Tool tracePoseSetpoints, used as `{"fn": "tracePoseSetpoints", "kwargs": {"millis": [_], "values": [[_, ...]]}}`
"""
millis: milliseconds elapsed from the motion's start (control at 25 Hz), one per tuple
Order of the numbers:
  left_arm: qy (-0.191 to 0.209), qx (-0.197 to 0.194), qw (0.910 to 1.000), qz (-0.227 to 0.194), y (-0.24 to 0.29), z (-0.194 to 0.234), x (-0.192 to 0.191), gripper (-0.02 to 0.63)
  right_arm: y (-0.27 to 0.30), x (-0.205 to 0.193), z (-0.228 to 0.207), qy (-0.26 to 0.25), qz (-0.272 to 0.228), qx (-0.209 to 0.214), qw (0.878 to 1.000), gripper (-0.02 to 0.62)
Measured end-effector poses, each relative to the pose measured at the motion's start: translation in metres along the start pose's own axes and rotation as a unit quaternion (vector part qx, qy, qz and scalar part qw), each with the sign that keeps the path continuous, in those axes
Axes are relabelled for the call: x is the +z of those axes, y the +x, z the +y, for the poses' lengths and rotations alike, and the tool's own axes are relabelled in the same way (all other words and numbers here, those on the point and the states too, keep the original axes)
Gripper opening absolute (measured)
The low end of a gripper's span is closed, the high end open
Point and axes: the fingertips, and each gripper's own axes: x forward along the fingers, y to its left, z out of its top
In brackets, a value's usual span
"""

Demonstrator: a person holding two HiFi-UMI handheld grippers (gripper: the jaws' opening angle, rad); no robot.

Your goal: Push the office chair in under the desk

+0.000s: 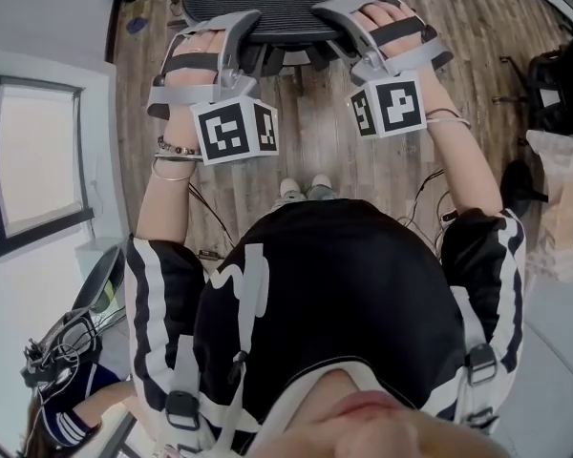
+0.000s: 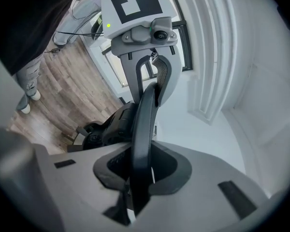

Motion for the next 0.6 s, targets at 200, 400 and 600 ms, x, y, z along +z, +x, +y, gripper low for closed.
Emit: {"fn": "tracePoseSetpoints", "kwargs": {"millis": [200, 400, 600], "values": [[-0.006, 0.003, 1.0, 0.005, 0.005, -0.004, -0.009, 0.121, 0.01, 0.002, 0.004, -0.007, 0.0, -0.007, 1.0, 0.077], [-0.008, 0.009, 0.9999, 0.003, 0.012, -0.002, -0.007, 0.123, 0.013, -0.004, 0.003, -0.002, 0.002, -0.003, 1.0, 0.077], [-0.013, 0.018, 0.9998, 0.003, 0.014, 0.0, -0.01, 0.126, 0.016, -0.003, 0.001, -0.007, 0.001, -0.01, 1.0, 0.077]]}}
